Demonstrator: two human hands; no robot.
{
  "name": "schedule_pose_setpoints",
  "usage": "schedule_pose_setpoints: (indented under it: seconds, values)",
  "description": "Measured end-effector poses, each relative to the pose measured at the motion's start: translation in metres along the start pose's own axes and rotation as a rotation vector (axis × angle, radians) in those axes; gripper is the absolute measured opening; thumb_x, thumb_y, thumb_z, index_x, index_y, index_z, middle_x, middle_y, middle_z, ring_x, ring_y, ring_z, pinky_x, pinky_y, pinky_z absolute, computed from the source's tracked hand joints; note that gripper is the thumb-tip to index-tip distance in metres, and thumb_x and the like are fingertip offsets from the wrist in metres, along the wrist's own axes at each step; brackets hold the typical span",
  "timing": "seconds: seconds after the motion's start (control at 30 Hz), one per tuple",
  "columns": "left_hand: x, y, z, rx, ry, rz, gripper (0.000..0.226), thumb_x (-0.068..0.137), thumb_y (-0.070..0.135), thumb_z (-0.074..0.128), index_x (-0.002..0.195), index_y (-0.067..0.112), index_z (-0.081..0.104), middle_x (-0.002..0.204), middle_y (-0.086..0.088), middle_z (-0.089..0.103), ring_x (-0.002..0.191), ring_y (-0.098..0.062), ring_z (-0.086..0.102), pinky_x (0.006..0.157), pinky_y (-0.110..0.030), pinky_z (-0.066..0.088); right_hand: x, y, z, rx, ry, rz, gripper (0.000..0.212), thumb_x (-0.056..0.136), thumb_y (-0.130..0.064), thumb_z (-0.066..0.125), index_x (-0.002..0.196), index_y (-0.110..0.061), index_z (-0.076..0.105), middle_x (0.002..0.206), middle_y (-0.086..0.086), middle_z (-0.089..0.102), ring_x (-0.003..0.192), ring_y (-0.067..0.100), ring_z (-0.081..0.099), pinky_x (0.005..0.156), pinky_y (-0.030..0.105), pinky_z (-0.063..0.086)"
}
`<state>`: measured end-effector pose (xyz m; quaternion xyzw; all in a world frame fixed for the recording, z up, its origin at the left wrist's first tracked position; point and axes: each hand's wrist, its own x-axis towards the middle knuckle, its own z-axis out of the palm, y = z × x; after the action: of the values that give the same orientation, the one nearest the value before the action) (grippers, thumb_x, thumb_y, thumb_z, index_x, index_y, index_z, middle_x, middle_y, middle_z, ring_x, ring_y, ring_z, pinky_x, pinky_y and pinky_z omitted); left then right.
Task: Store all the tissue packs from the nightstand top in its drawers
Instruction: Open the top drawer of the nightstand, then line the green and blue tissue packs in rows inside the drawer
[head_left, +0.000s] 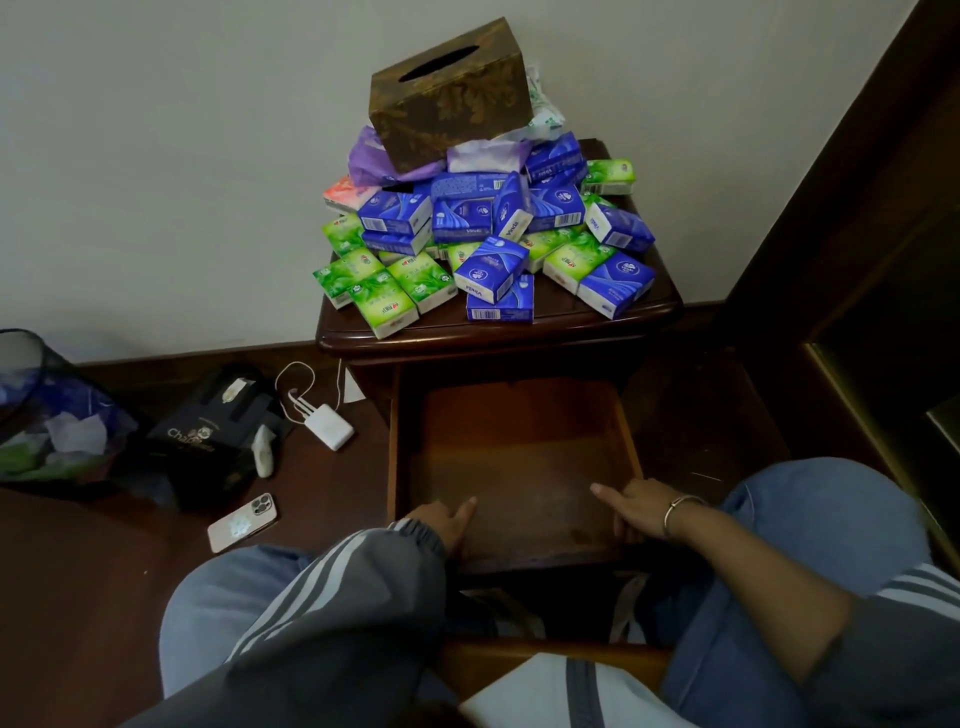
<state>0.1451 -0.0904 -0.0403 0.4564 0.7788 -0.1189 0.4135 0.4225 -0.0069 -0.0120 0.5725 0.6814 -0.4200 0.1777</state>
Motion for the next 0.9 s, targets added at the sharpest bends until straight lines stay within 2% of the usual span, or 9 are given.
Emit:
schedule_pose_setpoints:
  seconds: [0.1,0.17,0.23,0.37,0.43,0.53,0.67,0.77,0.9]
  values:
    - [-0.007,0.001,-0.014,-0.028,0.059,0.018,0.067,0.095,0.06,0.026,0.112,0.007,0.064,0.114,-0.014,0.065,0.102,-0.027,0.062,0.094,-0.039,0.047,-0.002,-0.013,-0.008,0.039,0.107,-0.08,0.057,0.093,-0.059,0.031,0.093,-0.014,0.066,0.092,0.006,0.068,0.083,0.02,0.062,0.084,0.036,0.049]
    - [-0.012,0.003,-0.033,-0.136,0.171,0.055,0.065,0.096,0.058,0.028,0.101,0.008,0.068,0.104,-0.011,0.068,0.096,-0.026,0.063,0.089,-0.036,0.048,-0.007,-0.026,-0.018,-0.007,0.247,-0.181,0.046,0.094,-0.054,0.035,0.088,-0.02,0.065,0.083,0.0,0.065,0.076,0.017,0.06,0.068,0.031,0.046]
    - [-0.021,0.004,-0.058,-0.198,0.363,0.124,0.056,0.096,0.056,0.03,0.088,0.014,0.067,0.088,-0.003,0.065,0.09,-0.025,0.063,0.077,-0.03,0.046,-0.015,-0.04,-0.029,-0.036,0.42,-0.279,0.034,0.094,-0.048,0.041,0.086,-0.024,0.064,0.077,-0.004,0.064,0.071,0.015,0.06,0.06,0.029,0.044]
    - [-0.049,0.005,-0.105,-0.199,0.918,0.309,0.043,0.095,0.048,0.033,0.063,0.024,0.047,0.063,0.008,0.048,0.065,-0.019,0.053,0.052,-0.024,0.028,-0.032,-0.074,-0.053,-0.035,0.852,-0.604,0.016,0.091,-0.025,0.054,0.088,-0.018,0.068,0.08,-0.001,0.067,0.076,0.016,0.062,0.062,0.028,0.048]
    - [-0.061,0.006,-0.129,-0.247,1.163,0.404,0.033,0.091,0.039,0.037,0.066,0.022,0.049,0.066,0.007,0.046,0.065,-0.016,0.047,0.054,-0.024,0.027,-0.037,-0.094,-0.066,-0.089,1.047,-0.735,0.013,0.087,-0.018,0.058,0.092,-0.013,0.069,0.083,0.001,0.068,0.079,0.018,0.062,0.063,0.027,0.048]
    - [-0.061,0.005,-0.163,-0.29,1.367,0.463,0.026,0.089,0.023,0.049,0.094,0.003,0.064,0.092,-0.013,0.06,0.086,-0.029,0.057,0.073,-0.034,0.041,-0.037,-0.132,-0.079,-0.17,1.161,-0.887,0.022,0.082,-0.016,0.06,0.1,-0.007,0.069,0.095,0.007,0.069,0.09,0.024,0.063,0.076,0.033,0.051]
    - [-0.044,-0.002,-0.201,-0.295,1.355,0.326,0.038,0.093,0.021,0.052,0.127,0.003,0.056,0.129,-0.019,0.051,0.116,-0.035,0.048,0.097,-0.04,0.037,-0.023,-0.197,-0.073,-0.378,1.035,-0.958,0.041,0.082,-0.023,0.06,0.12,-0.009,0.061,0.125,0.008,0.061,0.117,0.026,0.055,0.098,0.041,0.043]
    - [-0.027,-0.008,-0.224,-0.324,1.269,0.239,0.047,0.097,0.028,0.047,0.139,0.008,0.045,0.145,-0.015,0.039,0.131,-0.032,0.038,0.107,-0.038,0.029,-0.005,-0.239,-0.062,-0.517,0.916,-0.867,0.06,0.086,-0.034,0.052,0.142,-0.016,0.037,0.152,0.004,0.032,0.14,0.021,0.029,0.112,0.042,0.022]
    - [-0.004,-0.015,-0.245,-0.377,1.011,0.212,0.052,0.099,0.037,0.041,0.144,0.009,0.038,0.15,-0.012,0.036,0.138,-0.029,0.032,0.113,-0.041,0.025,0.02,-0.265,-0.051,-0.574,0.837,-0.694,0.071,0.091,-0.036,0.05,0.149,-0.013,0.016,0.158,0.006,0.013,0.145,0.02,0.012,0.115,0.043,0.012]
